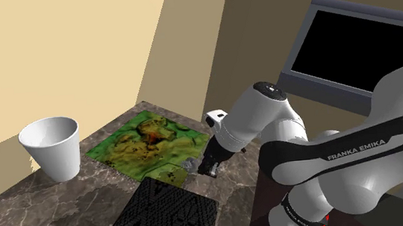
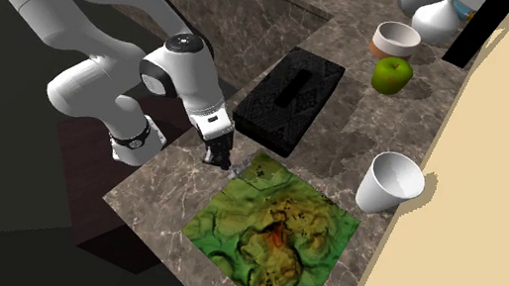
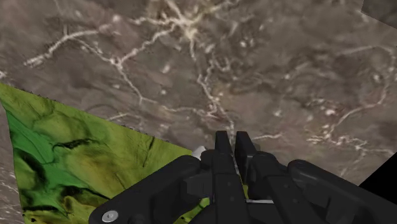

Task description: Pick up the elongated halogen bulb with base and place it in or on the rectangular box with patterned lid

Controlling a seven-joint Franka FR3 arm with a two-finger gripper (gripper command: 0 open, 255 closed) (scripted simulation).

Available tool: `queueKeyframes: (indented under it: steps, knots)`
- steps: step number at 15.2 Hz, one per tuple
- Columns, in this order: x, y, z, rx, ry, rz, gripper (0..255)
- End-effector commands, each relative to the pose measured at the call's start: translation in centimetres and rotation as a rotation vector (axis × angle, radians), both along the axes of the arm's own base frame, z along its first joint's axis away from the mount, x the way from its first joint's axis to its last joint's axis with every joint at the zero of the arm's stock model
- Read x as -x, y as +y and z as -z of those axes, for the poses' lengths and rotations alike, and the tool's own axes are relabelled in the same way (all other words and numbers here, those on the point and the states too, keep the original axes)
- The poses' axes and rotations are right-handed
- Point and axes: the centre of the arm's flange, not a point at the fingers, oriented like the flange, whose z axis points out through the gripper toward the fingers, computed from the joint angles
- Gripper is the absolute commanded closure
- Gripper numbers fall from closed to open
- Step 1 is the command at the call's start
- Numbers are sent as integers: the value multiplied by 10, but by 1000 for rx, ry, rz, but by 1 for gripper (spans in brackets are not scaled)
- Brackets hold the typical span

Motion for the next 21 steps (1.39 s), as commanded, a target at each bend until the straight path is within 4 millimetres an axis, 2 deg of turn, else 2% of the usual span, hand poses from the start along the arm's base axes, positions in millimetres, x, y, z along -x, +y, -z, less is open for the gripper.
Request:
queueKeyframes:
  steps: [1,6,7,10,11,18,21]
  knots:
    - [0,0,0,0,0,0,255]
    - [0,0,0,0,0,0,255]
    - [0,0,0,0,0,0,0]
    - [-31,9,-33,29,43,-114,0]
    - [-34,10,-37,33,48,-127,0]
    - [-43,14,2,33,48,-127,0]
    - [-43,14,2,33,48,-127,0]
